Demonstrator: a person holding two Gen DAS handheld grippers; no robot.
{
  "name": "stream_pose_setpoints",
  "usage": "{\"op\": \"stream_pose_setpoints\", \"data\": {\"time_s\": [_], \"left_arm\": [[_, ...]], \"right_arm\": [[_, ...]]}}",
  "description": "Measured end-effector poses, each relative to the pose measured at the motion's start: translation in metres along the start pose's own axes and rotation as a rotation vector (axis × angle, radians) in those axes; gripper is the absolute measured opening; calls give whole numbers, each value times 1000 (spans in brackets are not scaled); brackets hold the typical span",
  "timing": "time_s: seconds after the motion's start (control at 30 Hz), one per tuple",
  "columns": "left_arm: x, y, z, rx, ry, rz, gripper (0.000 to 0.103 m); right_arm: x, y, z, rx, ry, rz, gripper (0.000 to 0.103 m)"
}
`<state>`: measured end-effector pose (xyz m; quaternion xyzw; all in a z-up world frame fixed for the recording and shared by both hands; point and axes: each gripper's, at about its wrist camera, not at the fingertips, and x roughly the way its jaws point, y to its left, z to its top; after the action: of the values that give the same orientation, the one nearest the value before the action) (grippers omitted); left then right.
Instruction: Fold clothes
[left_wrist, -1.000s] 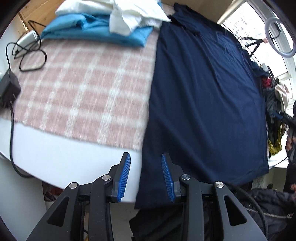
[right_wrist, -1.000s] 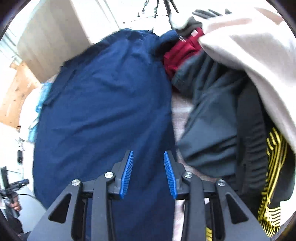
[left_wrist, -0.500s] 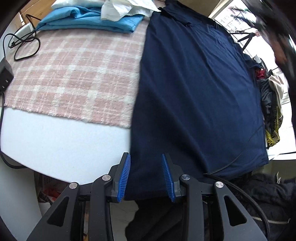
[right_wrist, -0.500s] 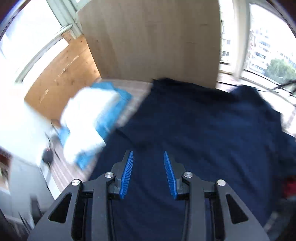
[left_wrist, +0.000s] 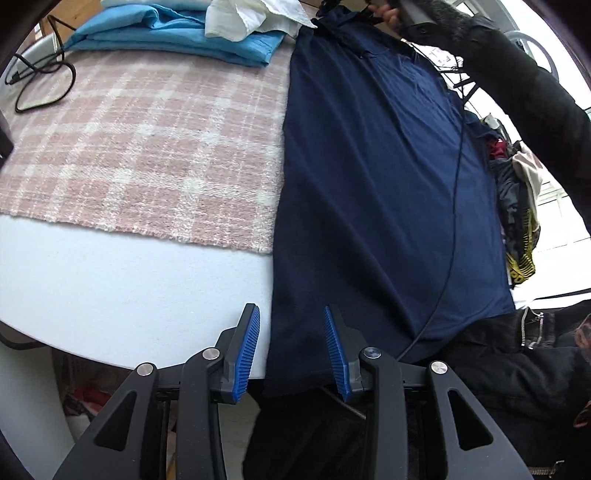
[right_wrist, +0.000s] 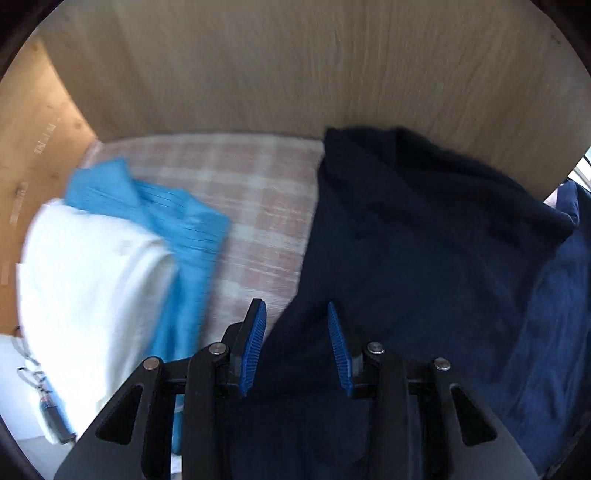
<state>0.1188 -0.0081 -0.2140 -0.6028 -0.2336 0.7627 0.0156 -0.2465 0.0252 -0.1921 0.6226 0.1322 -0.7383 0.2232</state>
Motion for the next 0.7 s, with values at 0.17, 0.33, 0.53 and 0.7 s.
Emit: {"op": "stream_pose_setpoints", "data": {"time_s": [0.17,0.33,0.53,0.7], "left_arm": [[8,-8,4,14,-1,-14,34],[12,-13,1,1,-31,16,28],[-11,5,-25,-137,-105,46,6],[-19,10,-53,-281,-113,35,30]], "right_arm": [[1,9,-1,-64,3,-37,34],[-4,12,-3,-114,16,-13,17],[-9,10,-7,-134,11,23,10],[-13,11,-11,-142,0,32,10]]}}
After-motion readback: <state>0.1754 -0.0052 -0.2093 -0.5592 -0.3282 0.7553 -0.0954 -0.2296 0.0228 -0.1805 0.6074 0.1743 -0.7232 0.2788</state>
